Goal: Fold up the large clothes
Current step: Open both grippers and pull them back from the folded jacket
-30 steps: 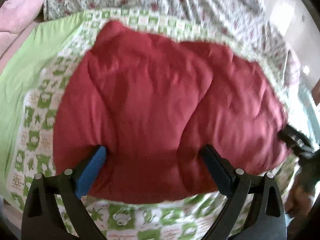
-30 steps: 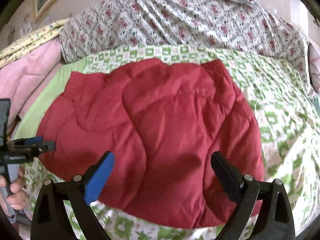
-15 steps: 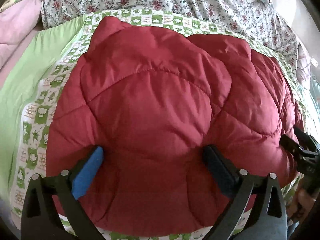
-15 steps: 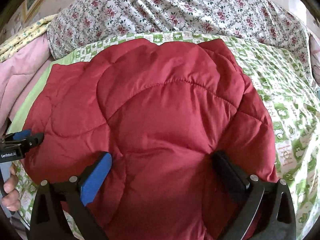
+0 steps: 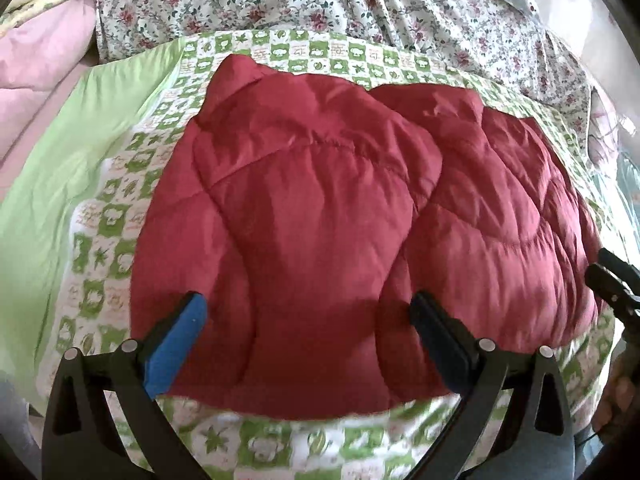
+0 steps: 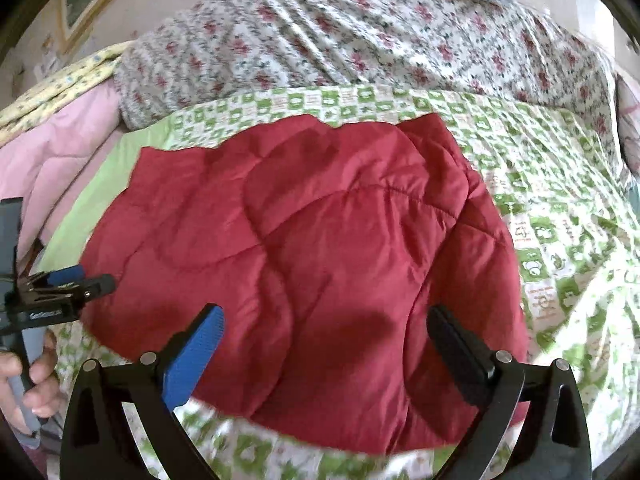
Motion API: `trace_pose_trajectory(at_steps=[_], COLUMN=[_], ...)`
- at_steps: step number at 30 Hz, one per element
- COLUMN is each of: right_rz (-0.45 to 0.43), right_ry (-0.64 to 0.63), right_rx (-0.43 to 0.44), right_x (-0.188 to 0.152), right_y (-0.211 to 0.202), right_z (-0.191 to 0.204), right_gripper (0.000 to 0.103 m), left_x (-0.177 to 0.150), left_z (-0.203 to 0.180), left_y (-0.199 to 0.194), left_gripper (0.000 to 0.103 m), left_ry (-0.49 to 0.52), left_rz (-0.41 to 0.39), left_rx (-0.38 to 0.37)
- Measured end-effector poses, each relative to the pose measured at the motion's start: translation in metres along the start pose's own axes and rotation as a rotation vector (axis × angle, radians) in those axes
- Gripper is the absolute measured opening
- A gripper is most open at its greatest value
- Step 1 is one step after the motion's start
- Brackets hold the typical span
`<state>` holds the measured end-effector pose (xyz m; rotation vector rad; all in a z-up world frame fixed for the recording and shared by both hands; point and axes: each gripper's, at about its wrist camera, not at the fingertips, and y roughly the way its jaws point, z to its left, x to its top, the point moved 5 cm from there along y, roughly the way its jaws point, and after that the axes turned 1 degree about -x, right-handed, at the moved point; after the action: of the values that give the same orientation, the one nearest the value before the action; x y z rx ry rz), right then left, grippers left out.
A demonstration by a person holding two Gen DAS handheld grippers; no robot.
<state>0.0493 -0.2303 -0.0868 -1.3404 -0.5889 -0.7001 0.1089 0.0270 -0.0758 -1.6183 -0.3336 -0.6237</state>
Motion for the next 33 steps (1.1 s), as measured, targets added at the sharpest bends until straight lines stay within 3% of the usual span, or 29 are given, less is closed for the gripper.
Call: trace_pose_trajectory(at_steps=[18,27,33], right_rz=[0.122,0.098,0.078], right_ry=[-0.142,-0.178,-0.168], right_rx=[-0.013,0.012,0.036], right_x=[-0.094,-0.079,-0.065], right_y=[-0.054,-0.094,-0.104], right_z=[0.042,0.058,0.064], right_gripper=[0.103,0.103,0.103], left_x=[-0.073,-0.066,-0.057], left_z=[-0.008,-0.024,-0.030], left_y=[-0.050,-0.100,-0.109], left_gripper=[0.102,0.102,0.102], left_ry=[0.090,0.112,0.124], left_rz=[0.039,-0.028,-0.045], left_rx=[0.088,0.075,0.081])
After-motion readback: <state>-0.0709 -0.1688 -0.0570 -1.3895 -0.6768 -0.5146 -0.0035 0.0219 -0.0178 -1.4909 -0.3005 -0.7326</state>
